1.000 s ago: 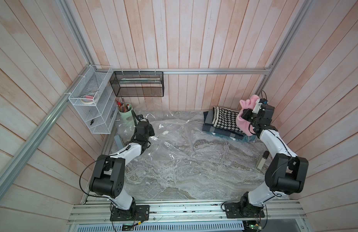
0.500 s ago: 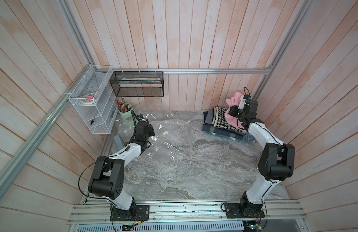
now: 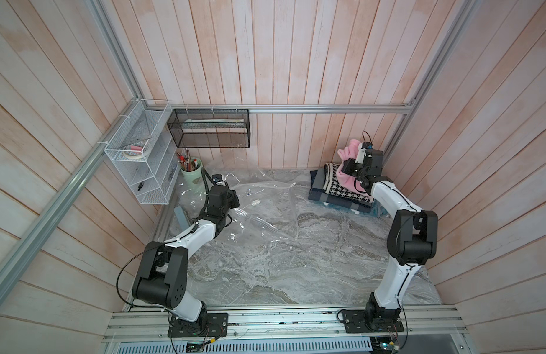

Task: Take the blanket out of the vacuum bag
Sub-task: Place the blanket at the corner of the board.

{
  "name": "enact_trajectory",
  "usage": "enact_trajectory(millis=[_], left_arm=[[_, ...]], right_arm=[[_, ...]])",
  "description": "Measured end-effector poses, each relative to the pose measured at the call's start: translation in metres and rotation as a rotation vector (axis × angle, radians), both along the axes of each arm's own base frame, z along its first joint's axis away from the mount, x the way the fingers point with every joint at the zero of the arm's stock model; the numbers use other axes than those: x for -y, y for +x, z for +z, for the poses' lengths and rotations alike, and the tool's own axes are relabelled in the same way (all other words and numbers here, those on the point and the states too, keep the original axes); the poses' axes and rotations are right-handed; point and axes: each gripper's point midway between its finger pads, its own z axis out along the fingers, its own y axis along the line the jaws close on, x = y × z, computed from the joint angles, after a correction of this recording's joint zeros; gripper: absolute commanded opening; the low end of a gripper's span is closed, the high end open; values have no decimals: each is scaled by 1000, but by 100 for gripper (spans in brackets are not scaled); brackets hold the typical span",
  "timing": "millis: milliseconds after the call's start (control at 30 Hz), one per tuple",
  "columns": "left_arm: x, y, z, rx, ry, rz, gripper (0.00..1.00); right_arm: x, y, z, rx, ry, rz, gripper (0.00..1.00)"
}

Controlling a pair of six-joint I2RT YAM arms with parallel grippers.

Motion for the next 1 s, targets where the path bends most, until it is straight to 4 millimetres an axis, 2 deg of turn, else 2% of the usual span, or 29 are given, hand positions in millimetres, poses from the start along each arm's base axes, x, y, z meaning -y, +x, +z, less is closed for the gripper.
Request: enact_trajectory(millis=[133, 300, 467, 700, 800, 867, 1000], left_arm=[[0, 0, 0, 0, -4, 2, 0], [0, -1, -1, -3, -4, 2, 0], [0, -1, -3, -6, -3, 2, 0], [0, -1, -3, -6, -3, 2, 0], [0, -2, -3, -7, -2, 1, 0], [0, -2, -4, -8, -2, 1, 0], [1, 0, -6, -6, -9, 0, 0]], right_arm=[[-24, 6, -4, -7, -13, 39, 0], [-45, 5, -31, -70, -20, 72, 0], [-49, 4, -49, -104, -19, 89, 0], [-51, 4, -51, -103, -21, 111, 0], [-40, 0, -45, -103, -29, 96, 0], [-20, -8, -33, -96, -25, 65, 0], [54, -36, 4, -62, -20, -62, 0]])
